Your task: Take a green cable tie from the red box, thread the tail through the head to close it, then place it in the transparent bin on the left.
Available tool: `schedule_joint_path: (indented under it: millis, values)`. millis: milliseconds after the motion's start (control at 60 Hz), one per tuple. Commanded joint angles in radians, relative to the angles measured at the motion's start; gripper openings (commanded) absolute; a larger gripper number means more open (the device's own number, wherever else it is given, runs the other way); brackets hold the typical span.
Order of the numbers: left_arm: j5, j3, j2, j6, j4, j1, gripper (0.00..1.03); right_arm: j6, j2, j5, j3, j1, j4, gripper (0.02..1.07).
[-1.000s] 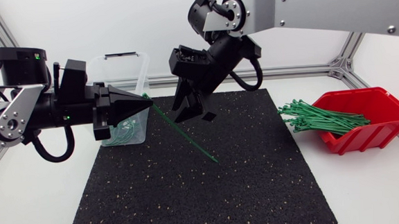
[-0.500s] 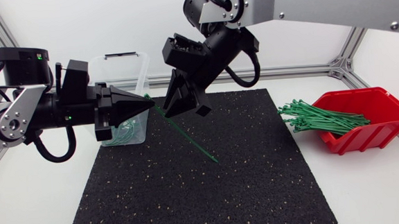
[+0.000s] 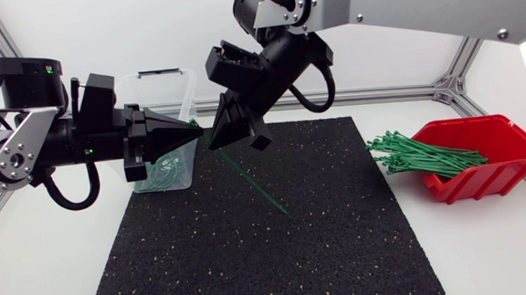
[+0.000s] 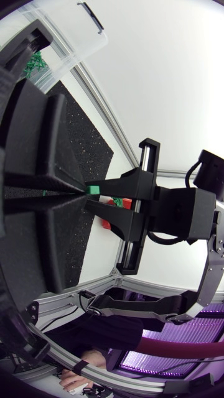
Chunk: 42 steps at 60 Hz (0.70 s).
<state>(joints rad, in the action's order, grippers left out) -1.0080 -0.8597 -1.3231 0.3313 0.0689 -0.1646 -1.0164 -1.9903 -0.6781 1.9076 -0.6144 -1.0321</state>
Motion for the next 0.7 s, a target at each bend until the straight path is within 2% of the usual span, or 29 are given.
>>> schedule_joint_path:
  millis: [0, 133, 283, 350, 467, 683]
  values:
    - [-0.006, -0.025, -0.013, -0.028, 0.006, 0.007, 0.04, 0.018, -0.022, -0.017, 0.024, -0.005, -0.028, 0.07]
    - [-0.007, -0.024, -0.014, -0.058, 0.028, 0.013, 0.04, 0.021, -0.025, -0.052, 0.027, 0.005, -0.049, 0.07]
    - [-0.007, -0.022, -0.018, -0.095, 0.065, 0.013, 0.10, 0.027, -0.033, -0.087, 0.028, 0.015, -0.066, 0.07]
    - [-0.007, -0.021, -0.021, -0.115, 0.083, 0.013, 0.18, 0.032, -0.035, -0.103, 0.028, 0.016, -0.071, 0.07]
    - [-0.011, -0.021, -0.019, -0.146, 0.092, 0.013, 0.22, 0.041, -0.035, -0.127, 0.036, 0.019, -0.082, 0.07]
    - [-0.037, -0.016, -0.019, -0.219, 0.131, 0.017, 0.23, 0.053, -0.042, -0.169, 0.061, 0.033, -0.098, 0.07]
